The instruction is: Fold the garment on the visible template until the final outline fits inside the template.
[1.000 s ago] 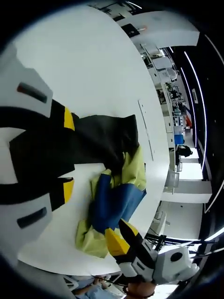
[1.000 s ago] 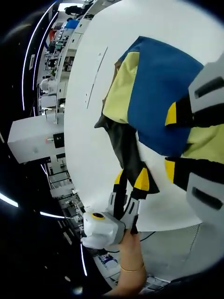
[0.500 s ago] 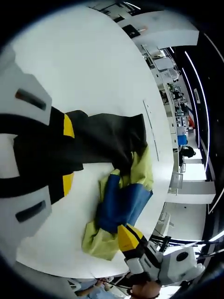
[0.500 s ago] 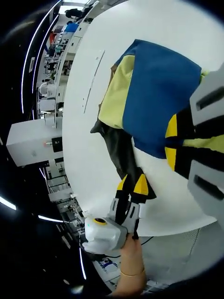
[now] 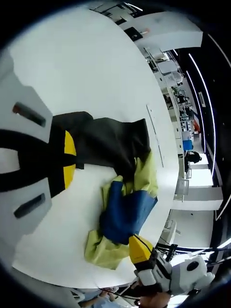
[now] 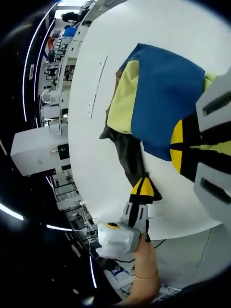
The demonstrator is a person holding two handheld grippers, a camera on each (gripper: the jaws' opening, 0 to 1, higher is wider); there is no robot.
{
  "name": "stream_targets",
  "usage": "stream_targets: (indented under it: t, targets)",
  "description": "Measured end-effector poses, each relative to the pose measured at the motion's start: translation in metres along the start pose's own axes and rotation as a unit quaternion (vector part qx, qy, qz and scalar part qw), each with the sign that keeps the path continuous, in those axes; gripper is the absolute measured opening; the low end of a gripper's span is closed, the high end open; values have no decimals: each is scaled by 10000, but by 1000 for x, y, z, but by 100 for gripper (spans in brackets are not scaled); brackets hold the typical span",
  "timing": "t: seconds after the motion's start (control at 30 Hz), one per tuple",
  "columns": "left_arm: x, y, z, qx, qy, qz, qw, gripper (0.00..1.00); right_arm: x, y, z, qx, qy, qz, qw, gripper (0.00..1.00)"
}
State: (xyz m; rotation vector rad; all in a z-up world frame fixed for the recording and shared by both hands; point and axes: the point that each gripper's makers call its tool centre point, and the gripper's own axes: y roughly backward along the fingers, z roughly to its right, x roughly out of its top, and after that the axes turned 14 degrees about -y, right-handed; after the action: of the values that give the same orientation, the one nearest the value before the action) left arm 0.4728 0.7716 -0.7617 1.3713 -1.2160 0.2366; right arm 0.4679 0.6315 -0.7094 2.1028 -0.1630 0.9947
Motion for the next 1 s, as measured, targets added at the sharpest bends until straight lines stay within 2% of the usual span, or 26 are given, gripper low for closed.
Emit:
stream_targets:
  t: [0.1, 0.27, 0.4, 0.57, 0.7, 0.83, 1.0]
  targets:
    - [-3, 2, -8, 93, -50, -55, 9999, 1, 7, 7, -1, 67, -104, 68, 9999, 0]
    - [-6, 5, -22, 221, 5, -97, 9997, 1, 24, 21, 9, -26, -133, 279, 9995, 0]
    - [-7, 7, -29, 283, 27, -112, 9995, 0, 36, 31, 14, 120, -530, 498, 9973, 0]
    - [-10, 9, -41, 406, 67, -146, 9990, 0, 43, 42, 37, -185, -361, 556, 9976, 0]
    - [-13, 12, -49, 468, 52, -199, 9987, 0, 47, 52, 65, -527, -370, 576, 9963, 0]
    - [-18, 16, -58, 545, 12, -287, 9981, 0, 52, 65, 98, -1027, -332, 680, 9918, 0]
    - [-24, 17, -68, 621, 38, -386, 9973, 0, 52, 80, 132, -1439, -427, 693, 9862, 0]
